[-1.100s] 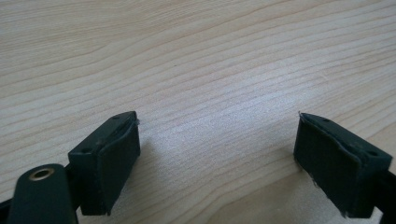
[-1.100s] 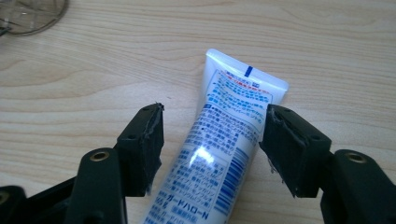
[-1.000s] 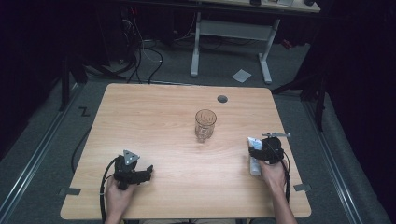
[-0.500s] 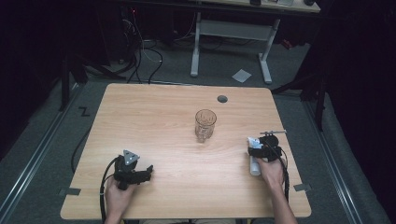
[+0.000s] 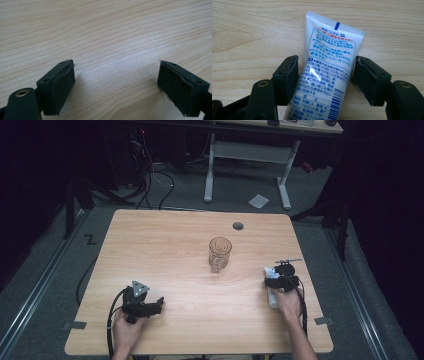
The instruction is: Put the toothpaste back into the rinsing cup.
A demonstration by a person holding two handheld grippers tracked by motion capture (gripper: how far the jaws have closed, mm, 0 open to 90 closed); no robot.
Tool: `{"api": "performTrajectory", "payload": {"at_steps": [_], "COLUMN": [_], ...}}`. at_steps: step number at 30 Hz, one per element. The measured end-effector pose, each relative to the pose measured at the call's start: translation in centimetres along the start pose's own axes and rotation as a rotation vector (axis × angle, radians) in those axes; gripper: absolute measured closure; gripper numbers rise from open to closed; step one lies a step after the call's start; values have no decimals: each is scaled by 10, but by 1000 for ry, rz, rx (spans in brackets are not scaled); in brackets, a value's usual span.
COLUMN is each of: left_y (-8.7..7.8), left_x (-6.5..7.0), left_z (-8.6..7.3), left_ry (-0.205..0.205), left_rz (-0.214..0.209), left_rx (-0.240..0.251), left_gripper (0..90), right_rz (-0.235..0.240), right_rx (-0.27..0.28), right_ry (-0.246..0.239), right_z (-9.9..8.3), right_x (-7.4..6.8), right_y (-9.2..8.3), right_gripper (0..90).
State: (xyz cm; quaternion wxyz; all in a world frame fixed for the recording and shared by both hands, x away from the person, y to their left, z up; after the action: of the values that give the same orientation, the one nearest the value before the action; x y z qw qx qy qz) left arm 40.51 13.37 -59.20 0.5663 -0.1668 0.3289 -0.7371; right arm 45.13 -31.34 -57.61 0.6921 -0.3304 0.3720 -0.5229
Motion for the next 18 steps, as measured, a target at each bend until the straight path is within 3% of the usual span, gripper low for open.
{"api": "performTrajectory", "payload": {"at_steps": [8,18], "left_y": [0,0], "left_x": [0,0], "left_z": [0,0], "left_ry": [0,-2], "left_rz": [0,0], "left_rx": [0,0], "left_gripper": [148,148], "right_rz": [12,39], "right_rx": [-8,-62], "right_ry": [-33,-73], "right_z": [0,2], "right_x": [-4,-6], "right_y": [-1,-1], "right_gripper": [474,550]}}
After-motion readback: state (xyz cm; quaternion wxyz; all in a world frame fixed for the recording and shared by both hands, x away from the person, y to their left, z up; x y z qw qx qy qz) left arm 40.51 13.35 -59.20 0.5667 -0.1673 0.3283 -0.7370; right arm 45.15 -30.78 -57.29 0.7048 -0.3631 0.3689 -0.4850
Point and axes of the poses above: each handheld gripper's, and its own axes: y roughly forward along the jaws, z roughly out of its top, x roughly to its right, the point moved 8 cm from there along y, roughly forward along the jaws, and after that the axes turned 12 degrees about z, right-handed, at the moved point
